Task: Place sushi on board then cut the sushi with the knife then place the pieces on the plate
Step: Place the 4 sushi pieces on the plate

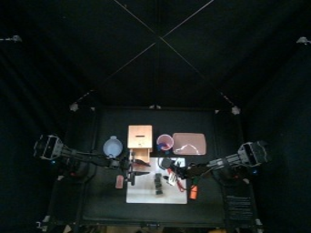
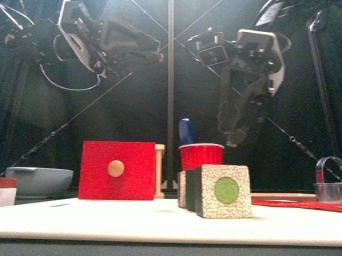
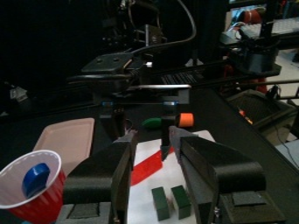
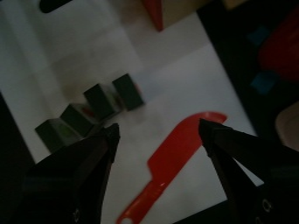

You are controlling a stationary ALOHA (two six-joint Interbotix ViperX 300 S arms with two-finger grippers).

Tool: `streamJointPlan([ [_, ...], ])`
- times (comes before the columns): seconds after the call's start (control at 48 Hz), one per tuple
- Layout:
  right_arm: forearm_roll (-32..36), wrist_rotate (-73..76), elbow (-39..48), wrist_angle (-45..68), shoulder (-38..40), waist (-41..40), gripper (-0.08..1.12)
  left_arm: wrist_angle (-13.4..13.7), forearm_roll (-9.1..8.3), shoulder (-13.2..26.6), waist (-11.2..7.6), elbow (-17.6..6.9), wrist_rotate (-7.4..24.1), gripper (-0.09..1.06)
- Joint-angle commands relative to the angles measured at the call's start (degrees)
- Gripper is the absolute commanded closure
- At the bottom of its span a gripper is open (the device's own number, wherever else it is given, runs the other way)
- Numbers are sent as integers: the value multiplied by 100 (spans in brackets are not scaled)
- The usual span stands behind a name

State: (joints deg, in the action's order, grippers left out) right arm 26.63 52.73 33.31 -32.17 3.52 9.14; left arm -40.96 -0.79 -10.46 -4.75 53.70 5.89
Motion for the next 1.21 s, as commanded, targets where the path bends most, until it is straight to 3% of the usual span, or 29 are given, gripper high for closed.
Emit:
streamJointPlan([
  [0.021,-536,-1169,-281,35,-97,-272,4,-62,360,-79,26,-9,18,21],
  [0.167,-1450,-2848,-439,105,-396,-475,4,-62,659,-79,26,53,18,21],
  [0.354,-2338,-4271,-668,299,-729,-633,4,-62,905,-79,70,132,9,21],
  [0.708,-2373,-4658,-870,431,-1090,-773,4,-70,1318,-88,132,308,18,21],
  [1.208,-2522,-4641,-765,448,-1310,-703,6,-70,1406,-141,264,396,18,21],
])
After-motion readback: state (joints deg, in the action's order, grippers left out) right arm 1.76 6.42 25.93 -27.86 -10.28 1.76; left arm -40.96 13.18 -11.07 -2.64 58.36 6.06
